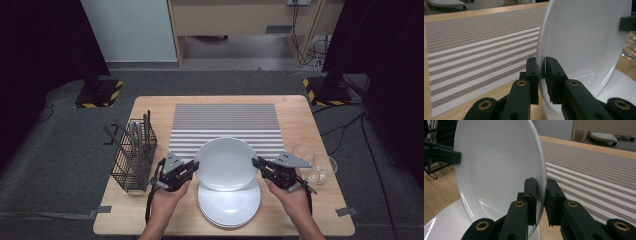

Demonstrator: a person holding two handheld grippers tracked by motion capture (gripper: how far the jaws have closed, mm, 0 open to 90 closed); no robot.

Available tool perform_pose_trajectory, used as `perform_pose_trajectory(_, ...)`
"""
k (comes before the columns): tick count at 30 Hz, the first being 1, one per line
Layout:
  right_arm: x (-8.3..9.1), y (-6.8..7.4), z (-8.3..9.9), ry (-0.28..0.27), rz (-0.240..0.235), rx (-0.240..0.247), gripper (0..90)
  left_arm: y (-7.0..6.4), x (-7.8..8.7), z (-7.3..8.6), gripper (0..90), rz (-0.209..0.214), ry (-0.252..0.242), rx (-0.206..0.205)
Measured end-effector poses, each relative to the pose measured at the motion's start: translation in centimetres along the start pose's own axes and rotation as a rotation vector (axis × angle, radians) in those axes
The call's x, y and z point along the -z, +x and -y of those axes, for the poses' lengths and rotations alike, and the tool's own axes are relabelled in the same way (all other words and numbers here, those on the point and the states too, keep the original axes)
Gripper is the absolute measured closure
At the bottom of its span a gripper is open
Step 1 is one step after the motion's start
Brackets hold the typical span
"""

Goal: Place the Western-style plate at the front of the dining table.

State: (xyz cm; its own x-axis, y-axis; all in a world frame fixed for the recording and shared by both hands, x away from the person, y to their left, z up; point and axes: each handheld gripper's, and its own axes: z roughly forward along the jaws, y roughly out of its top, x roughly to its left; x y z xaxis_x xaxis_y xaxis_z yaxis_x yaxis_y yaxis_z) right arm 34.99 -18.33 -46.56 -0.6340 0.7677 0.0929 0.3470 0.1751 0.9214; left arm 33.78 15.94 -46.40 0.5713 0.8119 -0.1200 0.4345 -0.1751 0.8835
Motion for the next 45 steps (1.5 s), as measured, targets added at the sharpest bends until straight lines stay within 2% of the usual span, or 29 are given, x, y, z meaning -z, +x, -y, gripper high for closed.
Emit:
perform_pose_trajectory(4,0.1,0.1,-0.2,0.0,0.005,0.009,81.8,-0.1,0.1,-0.2,81.8,-0.01,0.002,-0.022)
perform_pose_trajectory(16,0.1,0.0,-0.7,-0.007,0.029,0.039,82.1,0.1,-0.4,-0.5,81.5,-0.007,-0.014,-0.007)
perform_pose_trajectory(31,-1.0,-0.8,-1.4,-0.015,0.041,0.014,82.1,1.2,-1.6,-1.6,81.1,-0.01,-0.023,0.007)
perform_pose_trajectory(45,-2.2,-1.9,-2.3,-0.02,0.045,-0.009,81.6,2.0,-2.3,-3.3,81.2,-0.016,-0.02,-0.002)
